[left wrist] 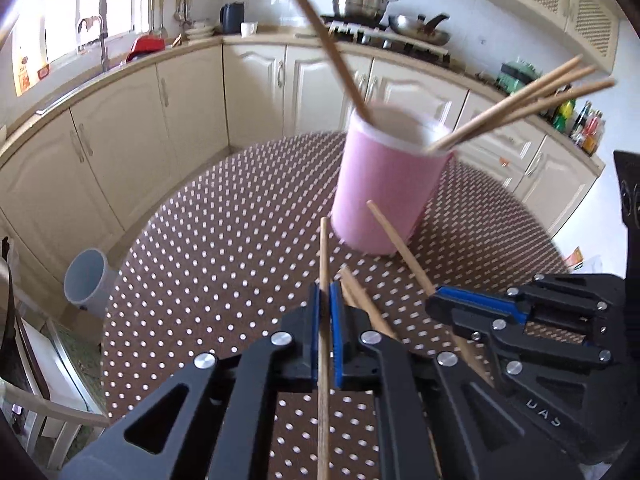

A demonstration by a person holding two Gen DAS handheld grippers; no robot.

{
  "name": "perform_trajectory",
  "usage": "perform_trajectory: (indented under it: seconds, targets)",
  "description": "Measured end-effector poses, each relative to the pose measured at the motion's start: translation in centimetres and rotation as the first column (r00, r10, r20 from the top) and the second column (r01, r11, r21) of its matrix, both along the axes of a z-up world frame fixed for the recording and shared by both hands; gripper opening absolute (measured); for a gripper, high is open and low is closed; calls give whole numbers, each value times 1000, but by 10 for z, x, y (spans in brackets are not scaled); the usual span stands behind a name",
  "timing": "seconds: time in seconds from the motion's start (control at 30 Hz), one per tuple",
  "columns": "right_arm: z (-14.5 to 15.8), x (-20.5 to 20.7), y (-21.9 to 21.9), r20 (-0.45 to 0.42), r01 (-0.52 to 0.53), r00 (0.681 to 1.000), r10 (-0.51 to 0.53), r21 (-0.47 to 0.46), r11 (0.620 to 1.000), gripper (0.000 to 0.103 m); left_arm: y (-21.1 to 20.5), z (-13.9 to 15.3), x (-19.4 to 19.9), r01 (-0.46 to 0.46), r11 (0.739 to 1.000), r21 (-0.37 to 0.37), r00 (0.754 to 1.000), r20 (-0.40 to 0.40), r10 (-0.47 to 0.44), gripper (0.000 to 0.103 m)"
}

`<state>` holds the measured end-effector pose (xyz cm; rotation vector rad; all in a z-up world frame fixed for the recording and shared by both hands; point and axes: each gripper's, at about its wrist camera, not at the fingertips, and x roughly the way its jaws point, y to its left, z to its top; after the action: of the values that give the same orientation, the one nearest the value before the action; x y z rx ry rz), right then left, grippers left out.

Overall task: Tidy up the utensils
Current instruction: 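Close the right tool on one chopstick and lift it, then carry the chopstick over the pink cup and lower it in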

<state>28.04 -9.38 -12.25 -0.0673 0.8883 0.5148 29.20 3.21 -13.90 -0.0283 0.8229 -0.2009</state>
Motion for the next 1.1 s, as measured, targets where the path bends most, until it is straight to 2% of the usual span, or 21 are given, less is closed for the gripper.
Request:
perform_trajectory:
  seconds: [0.2,0.33,0.6,0.83,1.1]
  targets:
    - [46,-27,-19,93,-21,996,15,60,998,6,-3,47,-29,22,999,-35,994,105,-19,6]
    - [70,-39,-16,149,-28,989,15,88,996,6,-6,76,-50,29,998,-48,984,179,-20,6]
    - [98,-63,-15,232,-35,973,9,107,994,6,-13,110,-73,46,997,-62,964,264,-28,6]
    - [121,-68,-20,305,-27,952,-15,135,990,6,-15,134,-76,56,995,-82,946,324,-27,6]
    - [154,-49,-23,424,26,901,-98,173,985,6,-21,172,-56,49,993,-107,909,416,0,6]
